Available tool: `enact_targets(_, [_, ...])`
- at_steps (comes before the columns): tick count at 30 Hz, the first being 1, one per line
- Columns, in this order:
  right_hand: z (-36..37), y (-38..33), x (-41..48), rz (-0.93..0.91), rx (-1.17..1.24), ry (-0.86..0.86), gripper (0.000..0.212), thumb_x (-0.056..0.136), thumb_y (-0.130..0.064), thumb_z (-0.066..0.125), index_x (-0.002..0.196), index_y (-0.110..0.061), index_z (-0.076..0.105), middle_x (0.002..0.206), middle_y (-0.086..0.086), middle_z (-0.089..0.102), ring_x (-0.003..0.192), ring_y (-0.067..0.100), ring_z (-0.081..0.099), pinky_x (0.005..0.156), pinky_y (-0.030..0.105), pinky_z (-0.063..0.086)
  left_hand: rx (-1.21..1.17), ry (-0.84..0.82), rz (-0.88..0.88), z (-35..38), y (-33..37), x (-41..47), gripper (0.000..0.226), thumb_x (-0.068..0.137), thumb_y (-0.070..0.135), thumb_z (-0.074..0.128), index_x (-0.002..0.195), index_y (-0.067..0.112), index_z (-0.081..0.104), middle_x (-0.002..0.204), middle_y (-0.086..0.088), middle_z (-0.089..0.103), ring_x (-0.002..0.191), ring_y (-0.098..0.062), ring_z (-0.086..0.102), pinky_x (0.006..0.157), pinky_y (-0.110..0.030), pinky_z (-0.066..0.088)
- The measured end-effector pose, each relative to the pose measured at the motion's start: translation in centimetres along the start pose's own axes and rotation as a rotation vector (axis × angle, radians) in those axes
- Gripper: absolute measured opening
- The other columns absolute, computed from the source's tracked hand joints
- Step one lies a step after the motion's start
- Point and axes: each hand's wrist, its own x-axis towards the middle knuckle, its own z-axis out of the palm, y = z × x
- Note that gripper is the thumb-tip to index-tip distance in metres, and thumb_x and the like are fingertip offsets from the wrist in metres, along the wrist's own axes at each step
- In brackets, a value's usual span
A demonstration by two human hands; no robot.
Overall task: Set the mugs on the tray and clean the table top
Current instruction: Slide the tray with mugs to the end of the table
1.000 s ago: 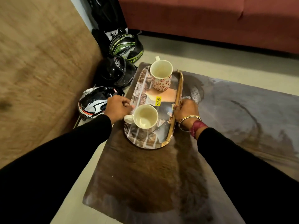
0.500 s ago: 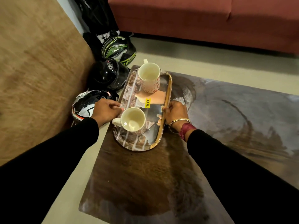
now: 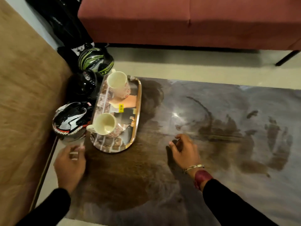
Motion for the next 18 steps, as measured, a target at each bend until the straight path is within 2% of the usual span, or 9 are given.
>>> enact_targets(2, [-2.7, 2.4, -2.4, 0.039, -0.025, 0.011, 0.019, 0.087, -0.021, 0.078, 0.098, -0.01, 0.067, 0.084, 0.002, 0.065, 0.076, 0.022, 0.062, 0.067, 0.018, 0.033, 0.035, -0.028, -0.061, 0.7, 0.8, -5.4, 0.017, 0.096, 0.032, 0.073, 0.1, 0.016, 0.068, 0.095, -0.013, 0.072, 0.088, -0.033, 0.07, 0.086, -0.047, 0.057])
enact_targets(3, [-4.1, 3.8, -3.4, 0.05, -0.04, 0.026, 0.018, 0.086, -0.018, 0.079, 0.095, -0.008, 0.068, 0.085, 0.005, 0.066, 0.078, 0.026, 0.064, 0.067, 0.021, 0.036, 0.044, -0.057, -0.089, 1.4, 2.0, -8.1, 0.022, 0.092, 0.035, 0.078, 0.1, 0.019, 0.066, 0.092, -0.008, 0.071, 0.086, -0.025, 0.07, 0.085, -0.039, 0.057])
enact_targets(5, [-6.3, 6.0, -5.3, 0.06, -0.051, 0.042, 0.018, 0.085, -0.016, 0.08, 0.095, -0.008, 0.068, 0.089, 0.006, 0.067, 0.082, 0.029, 0.065, 0.071, 0.027, 0.043, 0.014, -0.114, -0.062, 3.1, 5.0, -12.9, 0.031, 0.08, 0.036, 0.09, 0.096, 0.022, 0.067, 0.082, 0.0, 0.067, 0.081, 0.001, 0.065, 0.081, -0.005, 0.046])
enact_targets(7, [-9.1, 8.9, -6.9, 0.064, -0.039, 0.054, 0.019, 0.087, -0.018, 0.079, 0.097, -0.009, 0.066, 0.094, 0.005, 0.064, 0.085, 0.028, 0.065, 0.074, 0.029, 0.048, -0.022, -0.181, 0.034, 5.8, 9.0, -17.3, 0.035, 0.071, 0.034, 0.097, 0.092, 0.024, 0.071, 0.077, 0.004, 0.062, 0.08, 0.017, 0.058, 0.077, 0.008, 0.036])
enact_targets(8, [-10.3, 10.4, -7.5, 0.053, -0.042, 0.066, 0.02, 0.087, -0.02, 0.078, 0.098, -0.009, 0.065, 0.096, 0.004, 0.061, 0.087, 0.028, 0.063, 0.075, 0.032, 0.051, -0.03, -0.202, 0.091, 7.0, 10.9, -19.0, 0.038, 0.07, 0.041, 0.096, 0.095, 0.025, 0.073, 0.08, 0.006, 0.063, 0.08, 0.016, 0.058, 0.079, 0.009, 0.035])
enact_targets(10, [-13.5, 13.9, -8.6, 0.048, -0.099, 0.095, 0.028, 0.087, -0.029, 0.078, 0.101, -0.01, 0.065, 0.101, 0.003, 0.057, 0.091, 0.026, 0.06, 0.078, 0.04, 0.055, -0.022, -0.231, 0.212, 9.2, 15.3, -21.7, 0.053, 0.072, 0.061, 0.083, 0.11, 0.025, 0.074, 0.097, 0.004, 0.068, 0.089, 0.006, 0.062, 0.09, 0.001, 0.042])
enact_targets(13, [-19.1, 19.6, -9.6, 0.084, -0.184, 0.163, 0.055, 0.081, -0.049, 0.078, 0.12, -0.013, 0.064, 0.123, 0.007, 0.057, 0.111, 0.03, 0.06, 0.087, 0.047, 0.054, 0.08, -0.336, 0.361, 13.0, 21.6, -24.8, 0.096, 0.068, 0.077, 0.069, 0.146, 0.023, 0.058, 0.144, -0.008, 0.057, 0.13, -0.026, 0.059, 0.108, -0.042, 0.053])
enact_targets(15, [-23.7, 23.9, -10.7, 0.104, -0.205, 0.189, 0.078, 0.078, -0.063, 0.072, 0.136, -0.013, 0.058, 0.139, 0.012, 0.053, 0.126, 0.034, 0.056, 0.097, 0.051, 0.05, 0.099, -0.381, 0.432, 15.6, 26.8, -28.0, 0.112, 0.067, 0.083, 0.063, 0.158, 0.022, 0.041, 0.161, -0.007, 0.041, 0.146, -0.031, 0.046, 0.115, -0.05, 0.046])
enact_targets(18, [-30.8, 29.1, -11.8, 0.127, -0.275, 0.168, 0.105, 0.075, -0.082, 0.058, 0.156, -0.018, 0.037, 0.162, 0.011, 0.035, 0.145, 0.033, 0.039, 0.111, 0.058, 0.039, 0.083, -0.362, 0.556, 19.1, 34.0, -33.5, 0.115, 0.068, 0.083, 0.061, 0.16, 0.017, 0.038, 0.167, -0.008, 0.035, 0.151, -0.032, 0.041, 0.118, -0.054, 0.044])
